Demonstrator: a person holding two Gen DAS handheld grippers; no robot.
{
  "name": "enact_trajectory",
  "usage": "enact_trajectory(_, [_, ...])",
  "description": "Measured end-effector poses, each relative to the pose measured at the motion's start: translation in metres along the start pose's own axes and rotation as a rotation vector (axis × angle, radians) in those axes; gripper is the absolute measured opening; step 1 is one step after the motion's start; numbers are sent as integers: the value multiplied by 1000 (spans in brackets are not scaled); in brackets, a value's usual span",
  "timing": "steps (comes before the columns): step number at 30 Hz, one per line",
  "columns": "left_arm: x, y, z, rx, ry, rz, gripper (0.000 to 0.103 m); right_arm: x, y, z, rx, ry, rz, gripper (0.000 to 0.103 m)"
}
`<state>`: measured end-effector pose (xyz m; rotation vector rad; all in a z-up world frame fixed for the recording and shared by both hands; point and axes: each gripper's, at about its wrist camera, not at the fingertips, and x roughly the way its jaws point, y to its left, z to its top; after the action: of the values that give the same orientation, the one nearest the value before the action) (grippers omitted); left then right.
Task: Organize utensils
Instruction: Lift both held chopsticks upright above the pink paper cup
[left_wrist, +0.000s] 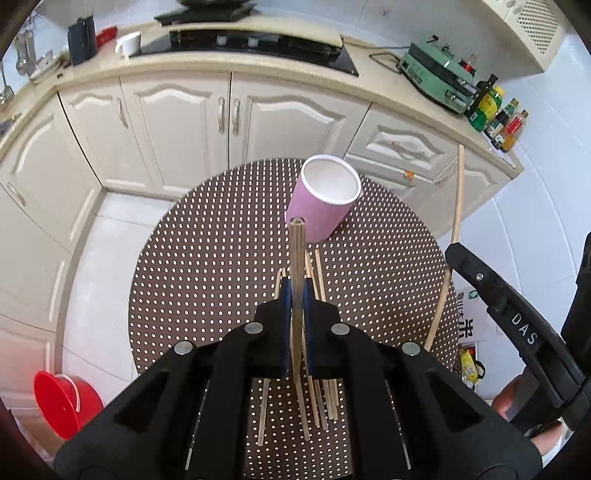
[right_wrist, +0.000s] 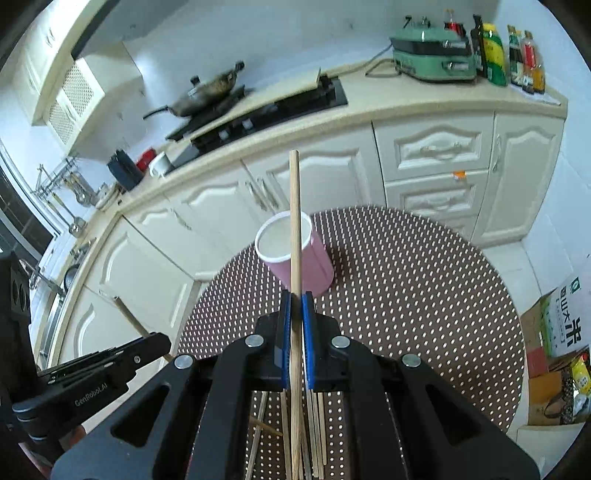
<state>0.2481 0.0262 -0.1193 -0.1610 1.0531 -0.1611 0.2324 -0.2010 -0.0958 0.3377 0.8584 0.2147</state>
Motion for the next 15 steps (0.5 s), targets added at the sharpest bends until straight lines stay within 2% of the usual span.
enact_trajectory(15, [-47,-37,16,55,-165,32,7,-40,-3,41,22,-204,57,5])
